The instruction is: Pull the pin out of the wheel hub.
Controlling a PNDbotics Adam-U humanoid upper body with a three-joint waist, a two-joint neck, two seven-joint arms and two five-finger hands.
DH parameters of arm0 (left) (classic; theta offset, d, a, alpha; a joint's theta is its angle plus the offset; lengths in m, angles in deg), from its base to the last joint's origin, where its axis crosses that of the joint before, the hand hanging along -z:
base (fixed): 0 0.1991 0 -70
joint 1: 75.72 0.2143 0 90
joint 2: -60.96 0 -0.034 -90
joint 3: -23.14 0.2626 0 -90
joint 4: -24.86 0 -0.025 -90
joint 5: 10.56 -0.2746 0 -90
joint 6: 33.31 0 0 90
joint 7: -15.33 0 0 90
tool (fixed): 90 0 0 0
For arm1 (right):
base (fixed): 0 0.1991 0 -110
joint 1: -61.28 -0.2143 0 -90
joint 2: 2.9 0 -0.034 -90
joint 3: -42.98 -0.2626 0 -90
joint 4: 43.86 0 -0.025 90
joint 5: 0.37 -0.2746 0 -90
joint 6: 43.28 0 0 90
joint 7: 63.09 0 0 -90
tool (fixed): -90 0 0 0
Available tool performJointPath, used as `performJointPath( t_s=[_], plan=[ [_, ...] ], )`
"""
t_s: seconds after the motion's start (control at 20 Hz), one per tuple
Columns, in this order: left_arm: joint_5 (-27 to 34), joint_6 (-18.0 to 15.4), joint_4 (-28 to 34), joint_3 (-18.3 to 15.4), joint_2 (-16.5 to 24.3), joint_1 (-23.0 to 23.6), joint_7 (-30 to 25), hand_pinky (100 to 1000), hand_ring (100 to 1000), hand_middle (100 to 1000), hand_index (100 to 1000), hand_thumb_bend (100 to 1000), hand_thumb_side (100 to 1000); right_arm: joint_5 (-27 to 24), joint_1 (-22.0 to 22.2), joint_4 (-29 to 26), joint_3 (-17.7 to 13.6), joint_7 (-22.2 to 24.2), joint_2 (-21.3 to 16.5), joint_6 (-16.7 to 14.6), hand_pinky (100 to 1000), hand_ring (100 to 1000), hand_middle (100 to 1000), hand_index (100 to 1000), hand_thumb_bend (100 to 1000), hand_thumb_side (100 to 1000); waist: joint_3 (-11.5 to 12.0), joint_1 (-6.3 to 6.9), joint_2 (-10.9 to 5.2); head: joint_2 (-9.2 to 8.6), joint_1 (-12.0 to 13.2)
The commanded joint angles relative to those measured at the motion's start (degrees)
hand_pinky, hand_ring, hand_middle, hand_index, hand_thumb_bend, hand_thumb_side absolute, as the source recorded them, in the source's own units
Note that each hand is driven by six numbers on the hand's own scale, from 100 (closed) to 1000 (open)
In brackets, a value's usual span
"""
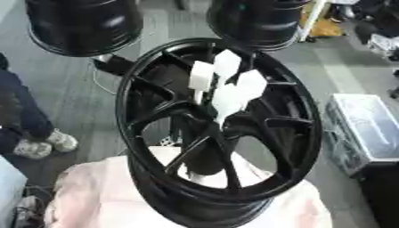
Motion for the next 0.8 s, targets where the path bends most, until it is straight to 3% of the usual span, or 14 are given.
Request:
performJointPath(
  t_s=[0.05, 0.4, 0.8],
  plan=[
    [-0.07, -0.11, 0.53, 0.24, 1.40, -0.17, -0.32, 766, 719, 638, 706, 306, 774, -0.44, -2.84, 1.47, 2.55, 6.56, -2.94, -1.26, 803, 817, 838, 949, 263, 420, 0.09, 0.16, -1.13, 0.35, -0.50],
    [-0.21, -0.15, 0.40, 0.35, 1.59, -0.10, -0.69, 767, 721, 639, 706, 304, 775, -0.10, -8.22, 5.26, 6.87, 17.54, -1.33, -3.26, 810, 820, 831, 946, 313, 350, 0.43, 0.02, -1.33, 0.35, -0.46],
    [-0.25, -0.21, 0.37, 0.37, 1.59, -0.14, -0.85, 767, 722, 639, 706, 303, 775, 1.76, -12.10, 10.48, 8.28, 19.94, 2.17, -4.11, 806, 811, 820, 940, 343, 354, 0.83, 0.04, -1.39, 0.35, -0.17]
  ],
)
